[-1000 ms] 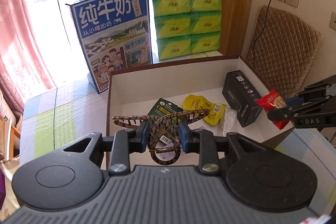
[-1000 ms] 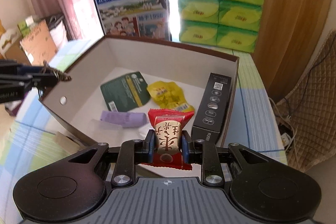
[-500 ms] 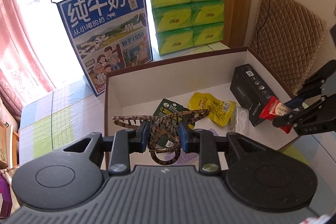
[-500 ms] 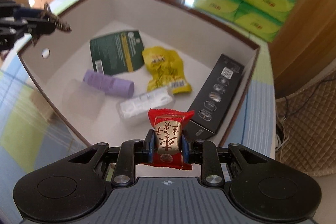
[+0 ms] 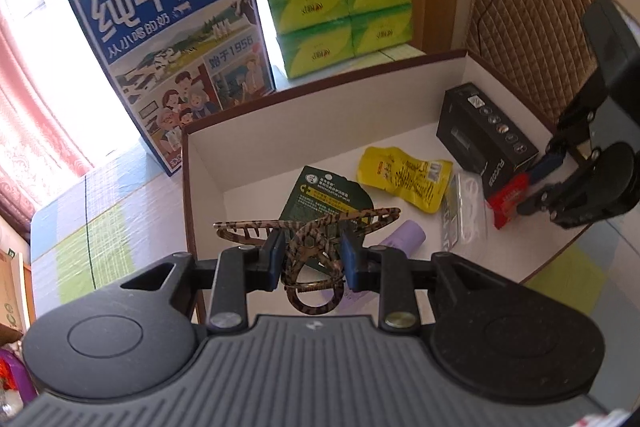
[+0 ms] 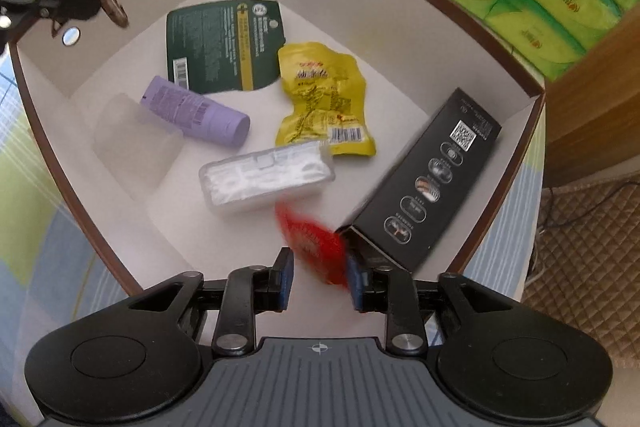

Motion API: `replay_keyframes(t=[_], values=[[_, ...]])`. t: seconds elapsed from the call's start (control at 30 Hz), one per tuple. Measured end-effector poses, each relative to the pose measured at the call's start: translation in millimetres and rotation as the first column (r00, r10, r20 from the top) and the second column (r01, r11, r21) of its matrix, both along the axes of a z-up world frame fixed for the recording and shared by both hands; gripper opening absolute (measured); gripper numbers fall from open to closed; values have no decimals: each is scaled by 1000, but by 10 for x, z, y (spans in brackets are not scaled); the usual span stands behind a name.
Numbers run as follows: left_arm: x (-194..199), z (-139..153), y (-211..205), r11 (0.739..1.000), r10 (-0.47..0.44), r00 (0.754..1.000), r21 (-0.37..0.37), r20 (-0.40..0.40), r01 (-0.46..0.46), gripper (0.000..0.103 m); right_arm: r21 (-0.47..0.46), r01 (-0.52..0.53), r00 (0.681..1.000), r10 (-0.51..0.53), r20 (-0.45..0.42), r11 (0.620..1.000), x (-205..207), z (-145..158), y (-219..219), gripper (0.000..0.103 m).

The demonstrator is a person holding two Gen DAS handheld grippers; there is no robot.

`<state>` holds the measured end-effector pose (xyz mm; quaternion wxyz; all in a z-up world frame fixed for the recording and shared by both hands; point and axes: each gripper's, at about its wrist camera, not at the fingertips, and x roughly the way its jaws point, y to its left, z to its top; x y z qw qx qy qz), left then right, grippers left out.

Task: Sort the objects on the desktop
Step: 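Open the right gripper to drop the red packet into the box, then open the left gripper to drop the brown hair claw into the box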

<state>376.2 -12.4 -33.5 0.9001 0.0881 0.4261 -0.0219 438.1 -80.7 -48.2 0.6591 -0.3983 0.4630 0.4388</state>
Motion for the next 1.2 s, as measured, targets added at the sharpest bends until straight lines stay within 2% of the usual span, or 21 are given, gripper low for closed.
replay_keyframes(t=[0.07,0.33,0.6,0.97,1.2], values=[[27,-30,-17,1000,-12,1000,18,-9,13,25,20,-7,1000,7,-9,1000,-8,38,-15,51],[134,-219,-48,996,-57,995,65,-78,62,25,76,-2,1000,3,-14,997,-4,91,-75,65],[284,-417,-33,991,-58,989,108,-138,73,25,99,8,1000,-6,-16,995,3,103,-104,67],[461,-596,9,998,-1,986,67,-165,13,26,129,35,999,-34,-9,991,53,130,-136,71],[428,-535,44,998,0,988,68,-153,11,34,150,35,999,-34,-13,988,28,166,-154,79]])
